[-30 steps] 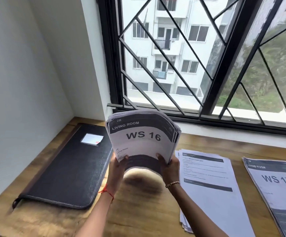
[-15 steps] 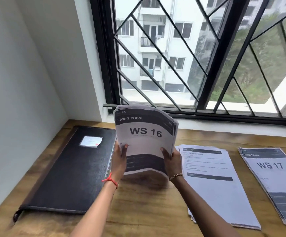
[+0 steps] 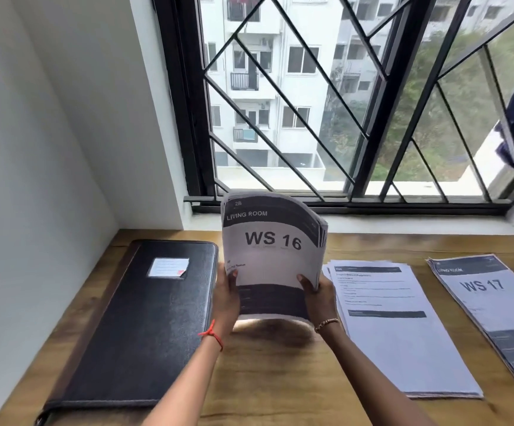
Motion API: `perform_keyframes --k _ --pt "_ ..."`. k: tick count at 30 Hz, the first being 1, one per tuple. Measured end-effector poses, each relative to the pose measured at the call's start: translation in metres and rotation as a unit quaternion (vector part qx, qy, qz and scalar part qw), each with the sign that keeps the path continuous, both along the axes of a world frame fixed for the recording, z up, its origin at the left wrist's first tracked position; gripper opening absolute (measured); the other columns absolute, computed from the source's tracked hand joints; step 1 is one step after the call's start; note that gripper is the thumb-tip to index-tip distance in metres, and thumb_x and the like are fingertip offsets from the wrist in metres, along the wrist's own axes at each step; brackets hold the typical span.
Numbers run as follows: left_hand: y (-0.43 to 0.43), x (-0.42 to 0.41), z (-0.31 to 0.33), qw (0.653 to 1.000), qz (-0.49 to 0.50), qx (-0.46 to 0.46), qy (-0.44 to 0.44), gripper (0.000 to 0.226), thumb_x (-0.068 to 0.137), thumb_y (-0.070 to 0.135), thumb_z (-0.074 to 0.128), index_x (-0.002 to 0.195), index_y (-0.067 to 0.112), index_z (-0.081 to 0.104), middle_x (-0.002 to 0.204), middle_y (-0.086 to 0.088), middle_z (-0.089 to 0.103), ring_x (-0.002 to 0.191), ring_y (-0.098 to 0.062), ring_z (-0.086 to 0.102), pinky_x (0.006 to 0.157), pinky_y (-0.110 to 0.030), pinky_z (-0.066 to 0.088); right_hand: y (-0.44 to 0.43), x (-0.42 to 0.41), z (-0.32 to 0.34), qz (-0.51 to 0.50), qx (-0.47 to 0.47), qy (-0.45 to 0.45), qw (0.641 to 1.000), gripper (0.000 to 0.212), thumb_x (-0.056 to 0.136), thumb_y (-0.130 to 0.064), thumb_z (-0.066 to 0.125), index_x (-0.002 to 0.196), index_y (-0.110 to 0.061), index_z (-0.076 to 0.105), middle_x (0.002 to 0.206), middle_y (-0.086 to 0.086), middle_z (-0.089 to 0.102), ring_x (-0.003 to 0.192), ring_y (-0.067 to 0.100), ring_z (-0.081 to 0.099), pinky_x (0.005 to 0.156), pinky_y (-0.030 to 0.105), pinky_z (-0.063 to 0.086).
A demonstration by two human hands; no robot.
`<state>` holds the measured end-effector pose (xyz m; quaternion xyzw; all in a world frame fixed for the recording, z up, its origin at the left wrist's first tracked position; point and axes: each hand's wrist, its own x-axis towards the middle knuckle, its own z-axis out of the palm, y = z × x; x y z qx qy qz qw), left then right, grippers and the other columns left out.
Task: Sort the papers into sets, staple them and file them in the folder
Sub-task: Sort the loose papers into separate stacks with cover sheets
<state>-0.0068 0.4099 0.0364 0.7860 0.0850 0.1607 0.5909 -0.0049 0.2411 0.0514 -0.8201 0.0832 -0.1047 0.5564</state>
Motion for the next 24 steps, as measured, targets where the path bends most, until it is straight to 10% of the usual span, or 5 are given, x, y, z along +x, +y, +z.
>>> perform_keyframes --k 3,6,15,24 --pt "0.009 0.012 0.001 1.000 -0.002 0.016 0.011 0.030 0.098 0.007 0.039 0.128 0.000 0.043 0.109 -0.012 0.060 0.098 -0.024 0.058 0.076 -0.021 0.040 -0.003 0.007 0.004 0.006 0.021 0.028 0.999 0.027 0.087 -0.011 0.060 0.108 0.007 0.057 0.096 0.013 0.059 0.090 0.024 0.055 0.058 0.011 0.045" --pt "0.015 0.021 -0.007 0.995 -0.029 0.039 0.086 0.029 0.097 0.009 0.041 0.126 0.005 0.044 0.121 -0.008 0.057 0.109 -0.024 0.055 0.088 -0.027 0.041 -0.011 0.017 -0.001 0.021 0.038 0.088 0.995 0.034 0.084 -0.005 0.064 0.116 0.004 0.056 0.109 0.015 0.061 0.099 0.028 0.057 0.081 0.030 0.052" --pt "0.011 0.009 -0.063 0.929 -0.039 0.147 0.337 0.038 0.090 0.008 0.050 0.124 -0.006 0.043 0.135 -0.024 0.043 0.122 -0.037 0.044 0.098 -0.036 0.040 -0.016 0.013 -0.057 0.027 -0.092 0.219 0.971 0.048 0.075 -0.004 0.070 0.119 0.002 0.054 0.123 0.019 0.058 0.111 0.032 0.056 0.091 0.033 0.045" --pt "0.018 0.031 -0.064 0.965 -0.048 0.126 0.223 0.059 0.090 0.015 0.058 0.139 -0.001 0.031 0.146 -0.017 0.028 0.132 -0.030 0.033 0.107 -0.028 0.025 -0.018 0.039 -0.066 0.006 -0.122 0.101 0.987 0.051 0.091 -0.025 0.056 0.137 -0.010 0.040 0.141 0.009 0.042 0.131 0.026 0.037 0.107 0.031 0.028"
